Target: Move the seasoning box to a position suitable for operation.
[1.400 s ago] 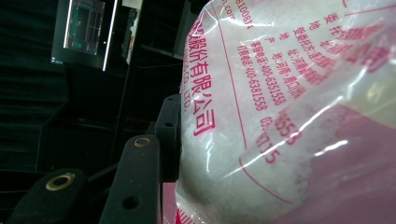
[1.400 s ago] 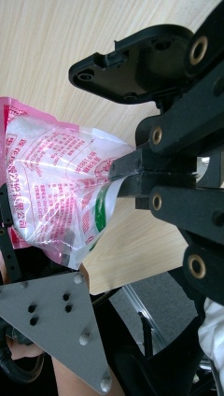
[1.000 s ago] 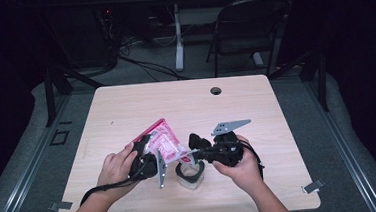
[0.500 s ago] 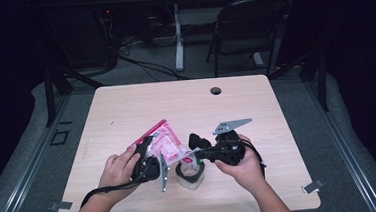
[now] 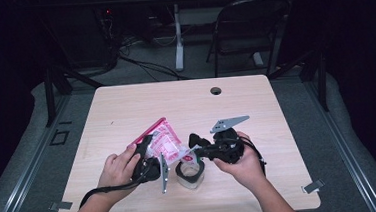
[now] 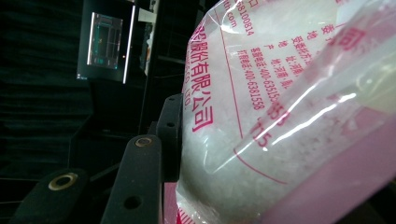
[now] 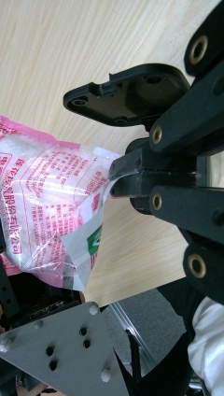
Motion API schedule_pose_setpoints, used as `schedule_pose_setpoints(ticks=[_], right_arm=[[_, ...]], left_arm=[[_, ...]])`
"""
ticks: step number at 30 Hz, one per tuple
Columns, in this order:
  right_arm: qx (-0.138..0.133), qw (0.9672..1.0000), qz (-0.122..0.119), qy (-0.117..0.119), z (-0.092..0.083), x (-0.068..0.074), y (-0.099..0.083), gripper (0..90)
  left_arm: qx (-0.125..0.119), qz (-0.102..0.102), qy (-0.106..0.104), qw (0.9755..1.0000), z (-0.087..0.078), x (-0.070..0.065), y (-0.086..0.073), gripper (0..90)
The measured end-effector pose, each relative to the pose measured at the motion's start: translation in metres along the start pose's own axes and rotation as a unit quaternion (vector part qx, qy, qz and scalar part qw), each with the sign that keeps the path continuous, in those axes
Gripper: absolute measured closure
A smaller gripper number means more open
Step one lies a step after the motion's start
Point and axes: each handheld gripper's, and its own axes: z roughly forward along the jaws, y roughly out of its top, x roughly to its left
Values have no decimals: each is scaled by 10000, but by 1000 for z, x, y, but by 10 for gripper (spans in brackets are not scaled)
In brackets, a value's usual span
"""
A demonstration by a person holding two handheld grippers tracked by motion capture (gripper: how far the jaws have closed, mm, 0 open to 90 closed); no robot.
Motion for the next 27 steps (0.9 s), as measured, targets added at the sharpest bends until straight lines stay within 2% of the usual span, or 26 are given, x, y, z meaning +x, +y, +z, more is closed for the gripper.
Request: schedule_pose_setpoints(ticks=[11, 27], right_arm=[[-176, 9997, 127, 63, 2, -3, -14, 900], [-177, 9998, 107, 45, 5, -2, -16, 900]], left_arm=[[-11, 256, 103, 9996, -2, -5, 3, 639], [-59, 474, 312, 9984, -3, -7, 2, 640]])
